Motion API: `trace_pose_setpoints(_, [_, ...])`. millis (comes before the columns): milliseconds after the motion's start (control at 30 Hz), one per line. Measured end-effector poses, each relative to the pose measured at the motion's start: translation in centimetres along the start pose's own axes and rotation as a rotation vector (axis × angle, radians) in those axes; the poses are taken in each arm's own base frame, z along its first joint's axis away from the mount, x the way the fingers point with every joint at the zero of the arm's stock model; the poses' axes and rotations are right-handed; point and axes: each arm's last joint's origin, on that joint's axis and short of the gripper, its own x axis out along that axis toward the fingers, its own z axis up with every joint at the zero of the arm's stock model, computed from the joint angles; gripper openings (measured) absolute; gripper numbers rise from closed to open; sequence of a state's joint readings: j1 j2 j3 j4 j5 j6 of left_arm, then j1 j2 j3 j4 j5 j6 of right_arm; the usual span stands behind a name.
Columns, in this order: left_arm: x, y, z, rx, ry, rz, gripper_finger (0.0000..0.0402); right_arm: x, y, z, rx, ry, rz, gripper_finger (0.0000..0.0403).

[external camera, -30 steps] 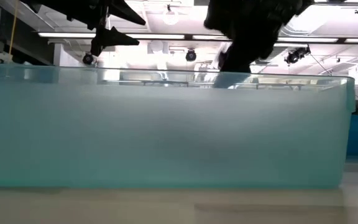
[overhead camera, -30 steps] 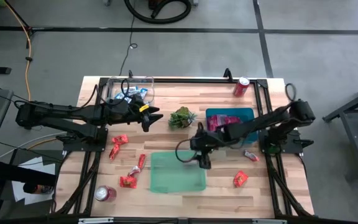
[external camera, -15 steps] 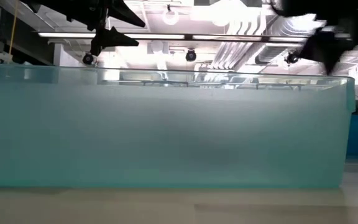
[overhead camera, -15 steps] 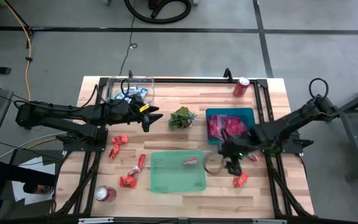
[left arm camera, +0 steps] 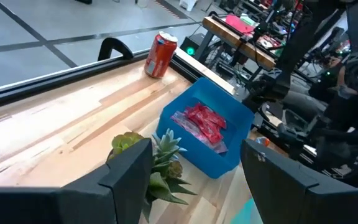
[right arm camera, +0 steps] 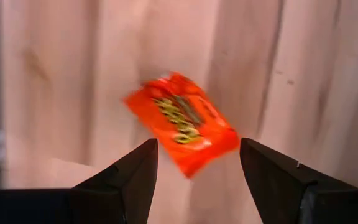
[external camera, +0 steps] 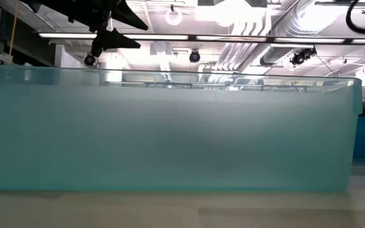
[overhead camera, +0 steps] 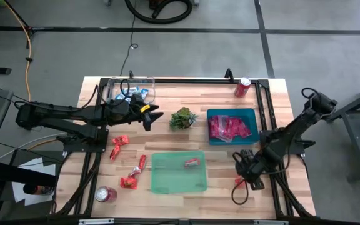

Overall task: Sort candy
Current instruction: Put the orange candy into the green transparent bin

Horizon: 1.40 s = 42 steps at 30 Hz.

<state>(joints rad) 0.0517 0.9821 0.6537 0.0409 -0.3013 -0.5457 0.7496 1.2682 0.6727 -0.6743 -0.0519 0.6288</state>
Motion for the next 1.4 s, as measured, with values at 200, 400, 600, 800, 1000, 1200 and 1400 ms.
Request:
trace_pose_setpoints(200, [0.0,0.0,0.0,0.0,-0.001,0.002,0.0232,1.6,-1.1,-1.3,-0.026,0.021,-0.032,0.0222])
trace_pose_setpoints(400, [0.0,0.0,0.0,-0.003,-0.001,0.002,0.0232,2.6,-1.4,-1.6,-0.028,-0.032,0.001,0.0222])
trace_pose_setpoints(600, [0.0,0.0,0.0,-0.001,-0.001,0.002,0.0232,3.0,-1.7,-1.9,-0.035,-0.033,-0.015,0.0206])
trace_pose_setpoints(800, [0.0,0.2,-0.3,0.011,0.017,0.041,0.0232,3.1,-1.7,-1.9,-0.033,-0.034,-0.017,0.011])
trace_pose_setpoints(1000, [0.0,0.3,-0.4,0.016,0.031,0.05,0.0232,3.8,-1.5,-1.5,0.015,-0.04,0.004,0.001])
trace_pose_setpoints(1200, [0.0,0.3,-0.4,0.016,0.031,0.051,0.0232,3.9,-1.1,-1.0,0.14,-0.066,0.035,0.0002])
trace_pose_setpoints(1400, [0.0,0.4,-0.5,0.019,0.038,0.056,0.0232,0.3,-0.1,0.5,0.16,-0.168,0.006,0.0])
